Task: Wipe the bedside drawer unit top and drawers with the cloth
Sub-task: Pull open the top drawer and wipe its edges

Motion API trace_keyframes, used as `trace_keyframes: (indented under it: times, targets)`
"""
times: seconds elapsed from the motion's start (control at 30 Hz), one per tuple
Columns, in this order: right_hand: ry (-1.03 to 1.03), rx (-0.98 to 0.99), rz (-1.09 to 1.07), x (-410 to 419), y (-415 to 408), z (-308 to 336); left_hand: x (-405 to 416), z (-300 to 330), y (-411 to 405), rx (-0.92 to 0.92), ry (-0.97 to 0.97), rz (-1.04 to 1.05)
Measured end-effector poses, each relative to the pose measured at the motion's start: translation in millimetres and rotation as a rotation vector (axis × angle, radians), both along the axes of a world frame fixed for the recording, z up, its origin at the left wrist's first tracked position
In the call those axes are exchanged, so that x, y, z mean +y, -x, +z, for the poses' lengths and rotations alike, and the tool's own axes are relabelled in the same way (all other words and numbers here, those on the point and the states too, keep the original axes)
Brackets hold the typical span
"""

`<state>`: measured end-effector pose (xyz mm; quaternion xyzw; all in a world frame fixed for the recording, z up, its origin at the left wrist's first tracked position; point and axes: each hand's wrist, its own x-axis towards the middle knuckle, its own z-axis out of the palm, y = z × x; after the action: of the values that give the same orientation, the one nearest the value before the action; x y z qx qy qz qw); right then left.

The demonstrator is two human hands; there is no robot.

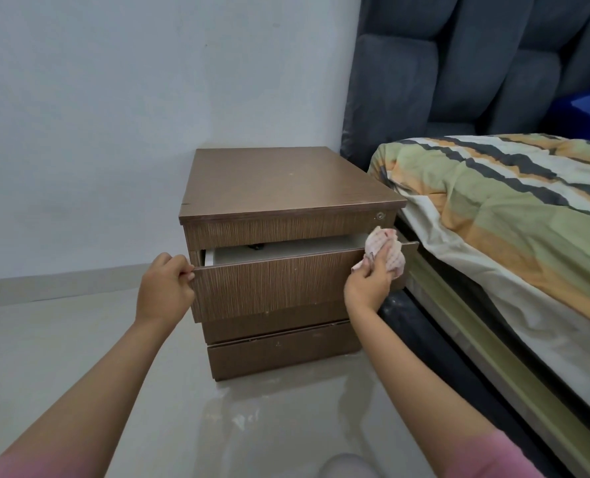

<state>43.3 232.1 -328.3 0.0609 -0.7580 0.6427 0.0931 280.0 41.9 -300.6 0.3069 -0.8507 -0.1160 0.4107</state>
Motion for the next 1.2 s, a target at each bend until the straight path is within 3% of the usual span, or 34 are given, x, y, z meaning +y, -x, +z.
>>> trace_keyframes:
  times: [0.13, 0.33, 0.67, 1.2]
  targets:
    - [0.012, -0.096, 0.076, -8, 10, 5, -1, -1, 0, 0.009, -0.007, 0.001]
    - [0.057, -0.148, 0.02, -7, 15, 16, -2, -2, 0, 0.008, -0.005, 0.0]
    - [0.344, -0.243, -0.079, -23, 18, 22, -2, -3, 1, 0.02, -0.009, -0.012]
    - [0.265, -0.202, -0.122, 12, 58, 21, -3, -4, 1, 0.016, 0.005, -0.007]
